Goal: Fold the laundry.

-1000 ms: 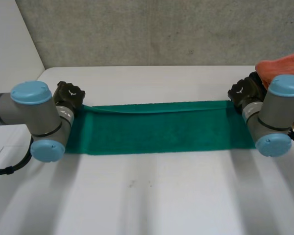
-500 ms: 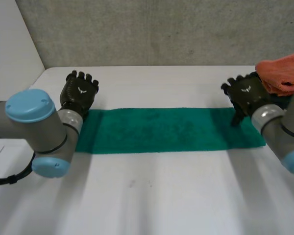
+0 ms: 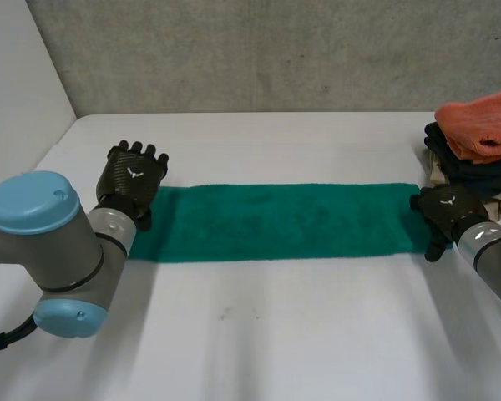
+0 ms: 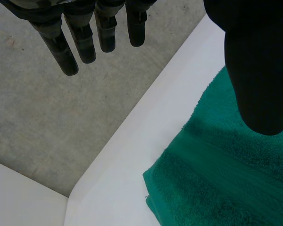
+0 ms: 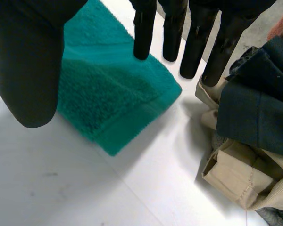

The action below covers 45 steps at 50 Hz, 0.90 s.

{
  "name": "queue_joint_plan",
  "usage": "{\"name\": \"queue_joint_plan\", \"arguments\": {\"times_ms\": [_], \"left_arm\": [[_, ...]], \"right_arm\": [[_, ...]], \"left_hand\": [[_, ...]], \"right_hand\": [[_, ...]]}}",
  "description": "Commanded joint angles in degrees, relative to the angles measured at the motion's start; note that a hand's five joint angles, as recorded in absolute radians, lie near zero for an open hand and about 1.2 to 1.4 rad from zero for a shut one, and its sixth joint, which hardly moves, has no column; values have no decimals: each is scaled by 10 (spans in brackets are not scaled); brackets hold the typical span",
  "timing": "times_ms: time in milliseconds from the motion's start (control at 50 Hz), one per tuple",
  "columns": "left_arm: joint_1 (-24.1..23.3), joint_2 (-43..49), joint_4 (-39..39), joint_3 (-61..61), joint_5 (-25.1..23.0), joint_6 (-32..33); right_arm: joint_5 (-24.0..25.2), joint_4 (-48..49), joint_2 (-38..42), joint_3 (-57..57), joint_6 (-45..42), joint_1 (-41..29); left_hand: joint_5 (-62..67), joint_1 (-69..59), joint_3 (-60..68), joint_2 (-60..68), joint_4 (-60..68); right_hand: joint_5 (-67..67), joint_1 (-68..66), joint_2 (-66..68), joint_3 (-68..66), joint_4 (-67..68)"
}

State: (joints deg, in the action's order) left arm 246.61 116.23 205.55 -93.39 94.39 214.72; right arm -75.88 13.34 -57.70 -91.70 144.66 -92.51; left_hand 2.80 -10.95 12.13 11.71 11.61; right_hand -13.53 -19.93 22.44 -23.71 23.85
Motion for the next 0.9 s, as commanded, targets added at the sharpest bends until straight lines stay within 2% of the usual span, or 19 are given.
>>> {"name": "queue_joint_plan", "arguments": {"times_ms": [20, 40, 240, 400, 500, 540, 580, 680, 760, 780, 860, 900], "left_arm": [[-1, 1, 0, -2, 0, 1], [-1, 1, 0, -2, 0, 1], [0, -6, -1, -6, 3, 1], [8, -31, -2, -25, 0, 0], [25, -55, -2, -37, -1, 0], [33, -61, -2, -41, 0, -1], [43, -72, -2, -43, 0, -1], [55, -93, -2, -43, 2, -11], [68, -108, -4, -49, 2, -26], [70, -110, -4, -50, 2, -30], [77, -114, -5, -53, 2, -40], [77, -113, -6, -56, 2, -42]], "right_arm": [[4, 45, 27, 5, -29, 13], [6, 46, 30, 8, -32, 15], [5, 34, 7, -5, -53, 57], [-8, 6, -55, -16, -158, 112], [-10, 10, -69, -4, -196, 95], [-9, 12, -85, 9, -193, 59], [-7, 19, -97, 40, -176, -24], [6, 55, -76, 97, -143, -157], [56, 107, -8, 153, -140, -273], [85, 127, 21, 175, -137, -317], [143, 157, 102, 216, -140, -392], [155, 159, 131, 225, -138, -408]], "left_hand": [[-28, 9, -21, -17, -16], [-28, 9, -21, -17, -16], [-28, 9, -21, -17, -16], [-28, 9, -21, -17, -16], [-28, 9, -21, -17, -16], [-28, 9, -21, -17, -16], [-28, 9, -21, -17, -16], [-28, 9, -21, -17, -16], [-28, 9, -21, -17, -16], [-28, 9, -21, -17, -16], [-28, 9, -21, -17, -16], [-28, 9, -21, -17, -16]], "right_hand": [[-515, -551, 526, -513, 512], [-564, -600, 575, -562, 561], [-565, -601, 576, -563, 561], [-565, -601, 576, -563, 561], [-565, -601, 576, -563, 561], [-565, -601, 576, -563, 561], [-565, -601, 576, -563, 561], [-565, -601, 576, -563, 561], [-565, -601, 576, -563, 561], [-565, -601, 576, -563, 561], [-565, -601, 576, -563, 561], [-542, -578, 553, -540, 539]]}}
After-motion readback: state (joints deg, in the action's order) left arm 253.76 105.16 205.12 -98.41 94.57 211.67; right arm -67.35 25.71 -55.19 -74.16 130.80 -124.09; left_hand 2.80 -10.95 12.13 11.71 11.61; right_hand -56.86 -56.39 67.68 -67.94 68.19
